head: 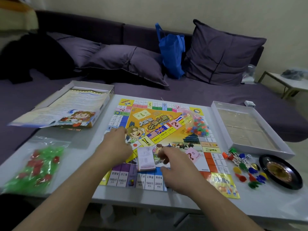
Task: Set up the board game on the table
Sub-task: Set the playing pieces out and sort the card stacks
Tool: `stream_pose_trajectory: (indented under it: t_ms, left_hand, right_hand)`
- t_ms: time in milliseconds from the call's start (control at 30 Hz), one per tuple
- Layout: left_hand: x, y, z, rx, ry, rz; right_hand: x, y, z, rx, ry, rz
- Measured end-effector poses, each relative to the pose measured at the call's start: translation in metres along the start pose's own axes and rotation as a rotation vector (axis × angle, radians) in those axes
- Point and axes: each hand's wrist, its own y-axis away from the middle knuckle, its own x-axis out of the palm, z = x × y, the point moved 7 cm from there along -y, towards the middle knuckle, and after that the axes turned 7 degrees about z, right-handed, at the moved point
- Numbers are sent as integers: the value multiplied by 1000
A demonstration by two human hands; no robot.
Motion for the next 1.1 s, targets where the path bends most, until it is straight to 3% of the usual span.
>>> stream_pose_trajectory:
  t_ms: [100,300,533,800,1100]
  left_hand:
    - [-8,3,27,-128,26,-22]
    - [-12,8,31,-97,72,-55]
    - [-15,8,3,39,107,-129]
    - [-8,8,-12,111,102,-146]
    - [-6,13,-14,110,115,-133]
  right_hand:
    - [8,-21,9,-37,26,82]
    - [32,-60,18,-93,146,283]
    - [38,-70,20,-146,331,280]
    - [37,-76,10,-99,307,250]
    - [39,-74,17,-190,323,239]
